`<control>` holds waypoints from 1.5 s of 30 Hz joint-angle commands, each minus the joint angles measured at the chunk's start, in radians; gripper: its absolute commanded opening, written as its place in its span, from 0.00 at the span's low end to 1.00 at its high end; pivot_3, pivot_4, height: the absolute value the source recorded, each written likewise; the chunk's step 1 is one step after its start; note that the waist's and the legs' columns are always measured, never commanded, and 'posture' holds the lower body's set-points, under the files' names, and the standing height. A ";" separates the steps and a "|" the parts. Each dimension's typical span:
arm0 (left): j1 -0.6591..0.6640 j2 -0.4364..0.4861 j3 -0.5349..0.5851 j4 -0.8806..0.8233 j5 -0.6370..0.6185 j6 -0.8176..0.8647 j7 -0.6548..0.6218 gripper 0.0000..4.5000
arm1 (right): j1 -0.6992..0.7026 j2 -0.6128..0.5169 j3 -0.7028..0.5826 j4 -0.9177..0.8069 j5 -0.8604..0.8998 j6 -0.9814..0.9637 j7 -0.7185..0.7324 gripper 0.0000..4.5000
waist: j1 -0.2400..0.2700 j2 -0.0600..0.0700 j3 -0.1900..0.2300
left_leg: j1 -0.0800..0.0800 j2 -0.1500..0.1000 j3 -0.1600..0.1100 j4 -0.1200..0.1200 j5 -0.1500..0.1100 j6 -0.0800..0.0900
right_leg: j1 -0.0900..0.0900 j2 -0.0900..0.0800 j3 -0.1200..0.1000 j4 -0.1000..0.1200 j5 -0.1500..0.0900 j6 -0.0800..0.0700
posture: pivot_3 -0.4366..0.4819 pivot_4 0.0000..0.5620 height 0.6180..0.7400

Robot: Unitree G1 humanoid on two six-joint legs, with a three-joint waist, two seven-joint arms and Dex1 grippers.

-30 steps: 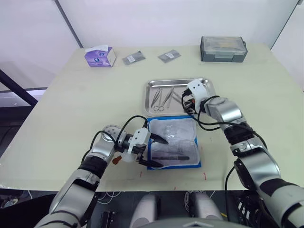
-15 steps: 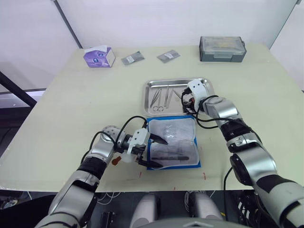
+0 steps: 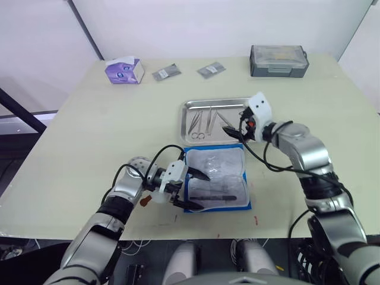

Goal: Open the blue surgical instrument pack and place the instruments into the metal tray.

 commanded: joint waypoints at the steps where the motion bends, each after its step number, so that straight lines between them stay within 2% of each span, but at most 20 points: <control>1: 0.065 -0.001 -0.086 0.074 0.064 0.040 -0.039 1.00 | 0.078 -0.020 -0.018 -0.146 0.068 -0.065 0.066 0.99 | 0.000 0.000 0.000 | 0.000 0.000 0.000 0.000 0.000 0.000 | 0.000 0.000 0.000 0.000 0.000 0.000 | 0.48 0.27 0.95; 7: 0.067 0.007 -0.092 0.069 0.058 0.039 -0.039 1.00 | 0.269 -0.112 0.018 -0.274 0.126 -0.168 0.216 0.99 | 0.001 -0.002 0.001 | 0.000 0.000 0.000 0.000 0.000 0.000 | 0.000 0.001 0.000 -0.001 0.000 0.000 | 0.48 0.27 0.95; 13: 0.064 0.010 -0.095 0.071 0.055 0.037 -0.039 1.00 | 0.351 -0.181 0.075 -0.279 0.126 -0.236 0.314 0.99 | 0.001 -0.004 0.002 | 0.000 0.000 0.001 0.000 0.000 0.000 | 0.000 0.001 0.000 -0.001 0.000 0.000 | 0.48 0.27 0.95; 21: 0.069 0.009 -0.093 0.066 0.056 0.040 -0.039 1.00 | 0.364 -0.213 0.165 -0.141 -0.002 -0.423 0.335 0.99 | 0.001 -0.006 0.003 | 0.000 0.000 0.003 0.000 0.000 0.000 | 0.000 0.001 0.000 -0.001 0.000 0.000 | 0.48 0.27 0.95; 32: 0.072 0.017 -0.098 0.055 0.053 0.046 -0.039 1.00 | 0.374 -0.197 0.197 -0.047 -0.047 -0.510 0.351 0.99 | 0.001 -0.007 0.004 | 0.000 0.000 0.003 0.000 0.000 0.000 | 0.000 0.001 0.000 -0.001 0.000 0.000 | 0.48 0.27 0.95; 35: 0.071 0.017 -0.100 0.054 0.052 0.048 -0.039 1.00 | 0.378 -0.198 0.208 -0.031 -0.053 -0.527 0.362 0.84 | 0.001 -0.007 0.004 | 0.001 0.000 0.003 0.000 0.000 0.000 | 0.001 0.001 0.000 -0.001 0.000 0.000 | 0.48 0.27 0.95; 36: 0.071 0.018 -0.100 0.055 0.052 0.047 -0.039 1.00 | 0.379 -0.194 0.213 -0.025 -0.056 -0.533 0.363 0.71 | 0.001 -0.007 0.004 | 0.001 0.000 0.003 0.000 0.000 0.000 | 0.001 0.001 0.000 -0.001 0.000 0.000 | 0.48 0.27 0.95; 38: 0.070 0.018 -0.100 0.055 0.052 0.047 -0.039 1.00 | 0.380 -0.196 0.222 -0.013 -0.065 -0.544 0.368 0.57 | 0.001 -0.007 0.004 | 0.001 0.000 0.003 0.000 0.000 0.000 | 0.001 0.001 0.000 -0.001 0.000 0.000 | 0.48 0.27 0.95; 39: 0.070 0.018 -0.100 0.055 0.052 0.046 -0.039 1.00 | 0.380 -0.199 0.227 -0.007 -0.071 -0.550 0.371 0.42 | 0.001 -0.007 0.004 | 0.001 0.001 0.003 0.000 0.000 0.000 | 0.001 0.001 0.000 -0.001 0.000 0.000 | 0.48 0.27 0.95; 41: 0.070 0.018 -0.099 0.055 0.052 0.047 -0.039 1.00 | 0.381 -0.203 0.233 0.003 -0.079 -0.562 0.377 0.36 | 0.001 -0.007 0.003 | 0.001 0.001 0.003 0.000 0.000 0.000 | 0.001 0.001 0.000 -0.001 0.000 0.000 | 0.48 0.27 0.95; 42: 0.071 0.018 -0.099 0.055 0.052 0.047 -0.039 1.00 | 0.384 -0.207 0.237 0.012 -0.086 -0.570 0.381 0.24 | 0.001 -0.007 0.003 | 0.001 0.001 0.002 0.000 0.000 0.000 | 0.001 0.001 0.000 -0.001 0.000 0.000 | 0.48 0.27 0.95; 44: 0.072 0.019 -0.097 0.055 0.052 0.046 -0.039 1.00 | 0.387 -0.216 0.245 0.026 -0.099 -0.586 0.389 0.08 | 0.001 -0.008 0.003 | 0.002 0.001 0.003 0.000 0.000 0.000 | 0.002 0.001 0.000 -0.001 0.000 0.000 | 0.48 0.27 0.95; 45: 0.072 0.020 -0.097 0.055 0.052 0.046 -0.039 1.00 | 0.388 -0.221 0.248 0.031 -0.104 -0.592 0.392 0.04 | 0.001 -0.008 0.003 | 0.002 0.001 0.003 0.000 0.000 0.000 | 0.002 0.001 0.000 -0.001 0.000 0.000 | 0.48 0.27 0.95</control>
